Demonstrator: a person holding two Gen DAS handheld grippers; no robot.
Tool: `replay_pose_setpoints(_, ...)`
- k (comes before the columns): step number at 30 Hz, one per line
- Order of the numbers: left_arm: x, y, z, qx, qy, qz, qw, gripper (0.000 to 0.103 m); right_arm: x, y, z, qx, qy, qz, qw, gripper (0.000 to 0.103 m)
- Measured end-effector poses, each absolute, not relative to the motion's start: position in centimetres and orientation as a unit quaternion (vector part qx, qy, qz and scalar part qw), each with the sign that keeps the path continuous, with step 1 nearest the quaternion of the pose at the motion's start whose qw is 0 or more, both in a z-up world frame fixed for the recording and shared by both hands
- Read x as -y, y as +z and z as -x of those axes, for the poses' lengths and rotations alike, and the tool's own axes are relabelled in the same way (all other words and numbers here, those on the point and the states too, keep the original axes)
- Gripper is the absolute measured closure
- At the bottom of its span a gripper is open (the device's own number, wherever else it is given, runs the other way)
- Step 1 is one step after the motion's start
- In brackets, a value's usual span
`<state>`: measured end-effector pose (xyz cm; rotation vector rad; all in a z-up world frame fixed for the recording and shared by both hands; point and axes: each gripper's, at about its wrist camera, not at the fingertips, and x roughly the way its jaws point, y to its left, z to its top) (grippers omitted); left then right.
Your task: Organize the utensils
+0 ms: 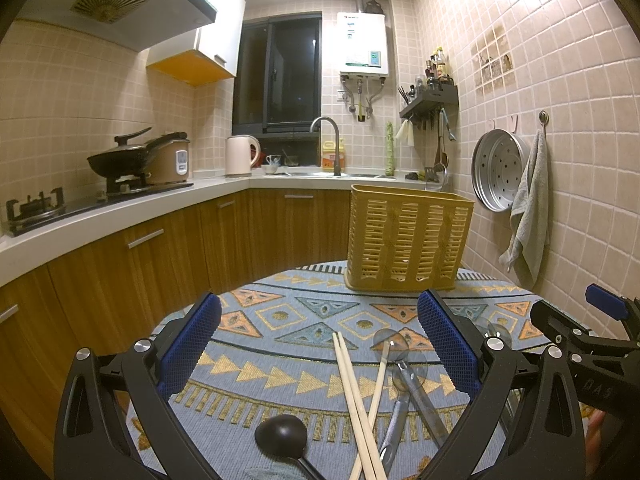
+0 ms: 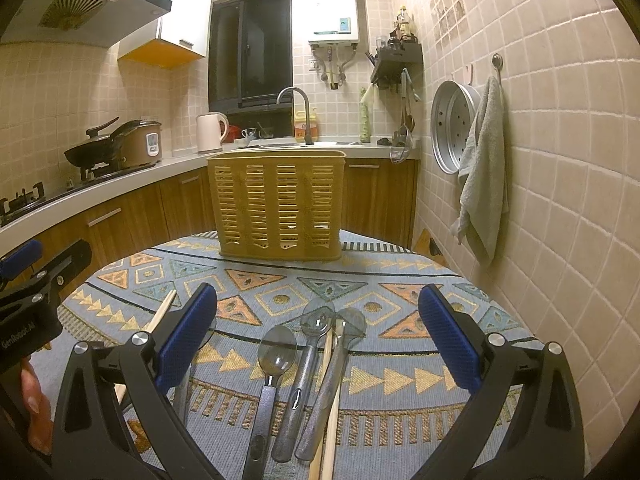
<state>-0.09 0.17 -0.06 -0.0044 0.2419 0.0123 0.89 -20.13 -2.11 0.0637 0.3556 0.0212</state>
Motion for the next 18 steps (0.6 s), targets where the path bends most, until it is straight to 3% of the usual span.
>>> replay_pose_setpoints(18, -0.29, -0.12, 0.0, -0.122, 0.008, 0.006, 0.992, 0.008, 20.19, -2.06, -0.99, -0.182, 0.003, -0.028, 0.983, 0.006)
